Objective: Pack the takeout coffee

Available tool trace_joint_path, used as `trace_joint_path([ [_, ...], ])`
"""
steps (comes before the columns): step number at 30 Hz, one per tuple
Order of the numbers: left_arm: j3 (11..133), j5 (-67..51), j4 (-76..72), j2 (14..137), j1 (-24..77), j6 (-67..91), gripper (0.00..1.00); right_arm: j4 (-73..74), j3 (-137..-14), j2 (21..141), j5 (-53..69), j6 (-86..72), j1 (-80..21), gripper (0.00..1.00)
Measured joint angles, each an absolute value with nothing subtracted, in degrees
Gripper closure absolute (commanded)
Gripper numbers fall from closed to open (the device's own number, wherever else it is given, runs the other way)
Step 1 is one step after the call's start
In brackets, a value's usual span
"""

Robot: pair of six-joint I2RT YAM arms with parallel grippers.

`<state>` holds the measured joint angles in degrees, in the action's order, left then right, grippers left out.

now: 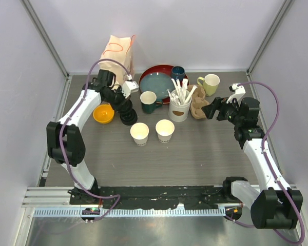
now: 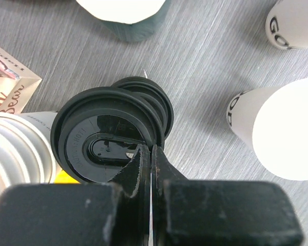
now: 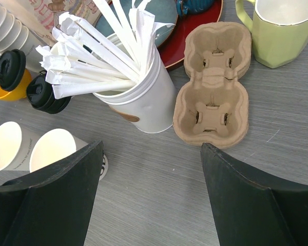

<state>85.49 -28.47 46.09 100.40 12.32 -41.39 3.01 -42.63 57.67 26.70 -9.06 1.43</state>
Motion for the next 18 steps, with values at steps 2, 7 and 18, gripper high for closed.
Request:
trace_joint_path([
  [2, 87.07, -28.47, 47.13, 100.14, 12.36, -39.03, 1.00, 3.01, -42.63, 57.67, 26.70, -9.10, 1.32, 0.18],
  [7, 89.34, -28.45, 50.76, 98.21, 13.30, -33.63, 1.00, 3.01, -42.63, 57.65, 26.72, -9.17, 1.23, 0.18],
  [18, 86.41, -27.27, 58.48, 88.25, 26.02, -26.09, 1.00, 2.98, -42.63, 56.69, 26.72, -9.19, 1.17, 0.18],
])
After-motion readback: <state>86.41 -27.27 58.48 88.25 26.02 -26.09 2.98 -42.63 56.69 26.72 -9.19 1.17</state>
